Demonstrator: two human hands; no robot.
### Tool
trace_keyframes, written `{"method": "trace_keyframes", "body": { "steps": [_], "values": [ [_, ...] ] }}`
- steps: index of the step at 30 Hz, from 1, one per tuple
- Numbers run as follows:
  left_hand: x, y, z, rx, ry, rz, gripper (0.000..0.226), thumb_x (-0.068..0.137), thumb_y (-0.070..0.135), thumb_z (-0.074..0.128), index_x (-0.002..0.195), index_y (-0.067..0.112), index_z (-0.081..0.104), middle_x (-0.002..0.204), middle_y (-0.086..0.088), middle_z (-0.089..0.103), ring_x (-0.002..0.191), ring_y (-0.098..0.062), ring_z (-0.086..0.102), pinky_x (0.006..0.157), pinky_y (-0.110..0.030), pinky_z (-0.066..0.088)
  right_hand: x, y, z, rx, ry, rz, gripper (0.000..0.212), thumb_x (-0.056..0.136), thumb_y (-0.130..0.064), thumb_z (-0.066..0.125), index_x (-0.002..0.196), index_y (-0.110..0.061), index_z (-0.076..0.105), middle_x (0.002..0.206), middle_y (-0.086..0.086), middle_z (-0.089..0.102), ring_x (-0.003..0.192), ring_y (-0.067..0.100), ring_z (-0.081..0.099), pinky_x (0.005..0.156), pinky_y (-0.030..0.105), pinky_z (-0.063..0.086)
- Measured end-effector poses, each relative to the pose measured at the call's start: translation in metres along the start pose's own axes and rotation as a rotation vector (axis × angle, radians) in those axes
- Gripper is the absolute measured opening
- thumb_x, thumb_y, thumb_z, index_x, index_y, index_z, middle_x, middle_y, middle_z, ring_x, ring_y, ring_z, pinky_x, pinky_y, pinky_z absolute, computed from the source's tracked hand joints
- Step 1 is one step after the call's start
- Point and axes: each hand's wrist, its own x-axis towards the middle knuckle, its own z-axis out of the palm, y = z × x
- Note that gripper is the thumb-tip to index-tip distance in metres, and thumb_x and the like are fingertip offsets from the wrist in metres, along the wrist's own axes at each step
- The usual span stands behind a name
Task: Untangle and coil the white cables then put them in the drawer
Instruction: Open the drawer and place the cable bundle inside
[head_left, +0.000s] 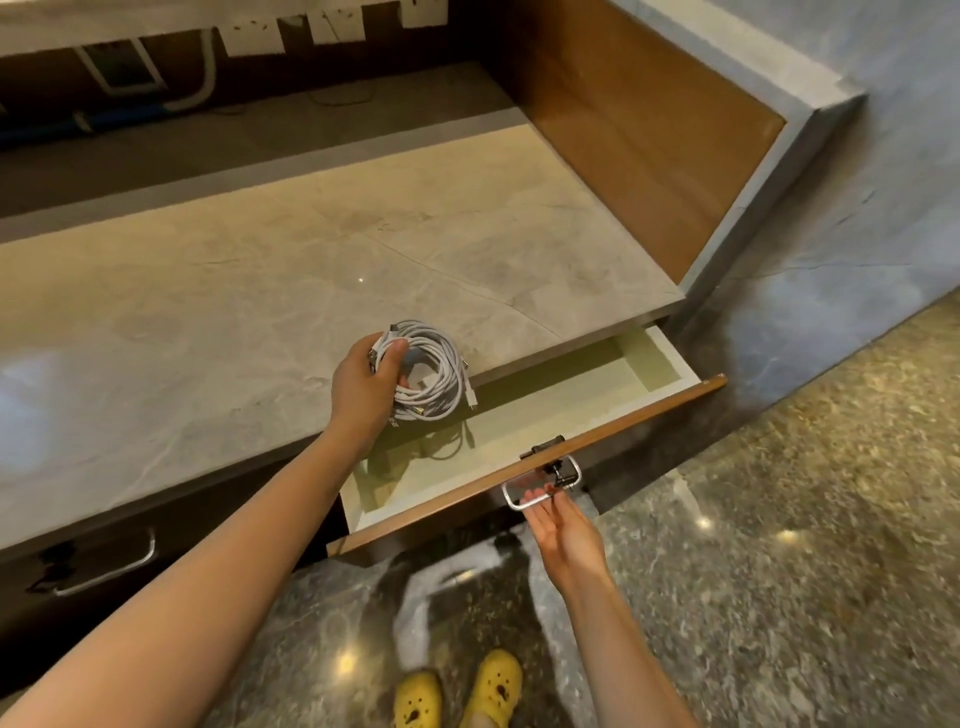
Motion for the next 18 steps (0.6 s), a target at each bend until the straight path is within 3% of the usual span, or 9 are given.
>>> {"method": "trace_keyframes", "body": {
  "steps": [2,3,5,7,8,10,12,16,18],
  "values": [
    [-0.007,0.005,-0.001,-0.028,-0.005,0.009,0.035,0.096,0.038,0.047,0.113,0.010,0.059,0.081,-0.003,0.065,0.069,-0.015,0.061,0.061,-0.025,0.044,-0.015,-0.004,0.000,-0.205,0.121,-0.117,0.018,0.099,-0.010,0.042,0.103,-0.007,0.059,0.095,0.012,0.063,0.084,0.019,0.063,0.082,0.032,0.049],
    [-0.011,0.008,-0.001,-0.051,-0.014,0.012,0.034,0.095,0.037,0.047,0.116,0.012,0.058,0.085,-0.005,0.066,0.070,-0.015,0.062,0.063,-0.027,0.047,-0.023,-0.007,0.000,-0.426,0.229,-0.222,0.018,0.099,-0.011,0.042,0.099,-0.008,0.060,0.093,0.008,0.060,0.080,0.016,0.059,0.077,0.029,0.047],
    [-0.023,0.011,-0.001,-0.080,-0.048,0.013,0.032,0.095,0.035,0.048,0.118,0.014,0.058,0.088,-0.006,0.068,0.074,-0.018,0.064,0.069,-0.032,0.052,-0.048,-0.016,0.007,-0.762,0.404,-0.608,0.022,0.097,-0.016,0.044,0.115,-0.010,0.056,0.108,0.000,0.053,0.096,0.011,0.050,0.083,0.025,0.039],
    [-0.036,0.012,0.002,-0.088,-0.087,0.017,0.031,0.095,0.033,0.049,0.118,0.014,0.057,0.087,-0.006,0.067,0.072,-0.017,0.063,0.068,-0.032,0.050,-0.073,-0.029,0.025,-1.045,0.262,-1.071,0.030,0.096,-0.024,0.046,0.125,-0.016,0.050,0.119,-0.008,0.045,0.113,0.002,0.036,0.094,0.021,0.030],
    [-0.041,0.012,0.003,-0.087,-0.100,0.017,0.031,0.095,0.033,0.049,0.119,0.014,0.057,0.088,-0.006,0.066,0.070,-0.016,0.061,0.066,-0.030,0.049,-0.076,-0.035,0.035,-1.234,0.125,-1.165,0.032,0.096,-0.028,0.045,0.126,-0.018,0.050,0.122,-0.010,0.045,0.117,0.000,0.033,0.099,0.022,0.027],
    [-0.051,0.009,0.008,-0.076,-0.119,0.015,0.031,0.095,0.032,0.050,0.120,0.014,0.056,0.095,-0.006,0.065,0.073,-0.016,0.061,0.069,-0.029,0.048,-0.063,-0.040,0.042,-1.666,-0.041,-1.151,0.037,0.097,-0.039,0.040,0.124,-0.018,0.052,0.124,-0.004,0.049,0.124,0.010,0.036,0.113,0.034,0.019],
    [-0.061,0.006,0.011,-0.076,-0.143,0.005,0.031,0.094,0.031,0.051,0.120,0.015,0.056,0.100,-0.006,0.065,0.081,-0.019,0.062,0.074,-0.031,0.049,-0.049,-0.038,0.033,-1.968,-0.021,-1.031,0.043,0.097,-0.046,0.033,0.114,-0.015,0.058,0.116,0.001,0.055,0.121,0.020,0.042,0.117,0.040,0.006],
    [-0.071,-0.008,0.011,-0.055,-0.166,0.019,0.028,0.094,0.030,0.051,0.118,0.018,0.058,0.103,-0.007,0.067,0.091,-0.023,0.064,0.081,-0.036,0.051,-0.042,-0.032,0.013,-1.984,0.010,-1.128,0.060,0.091,-0.053,0.015,0.100,-0.016,0.061,0.099,-0.001,0.056,0.103,0.021,0.048,0.105,0.034,0.016],
    [-0.073,-0.016,0.012,-0.023,-0.180,0.022,0.027,0.094,0.030,0.052,0.117,0.018,0.058,0.101,-0.007,0.068,0.088,-0.022,0.064,0.078,-0.036,0.052,-0.042,-0.027,0.007,-1.966,-0.007,-1.172,0.060,0.090,-0.053,0.016,0.099,-0.016,0.062,0.096,-0.002,0.057,0.098,0.020,0.049,0.099,0.032,0.021]
  ]
}}
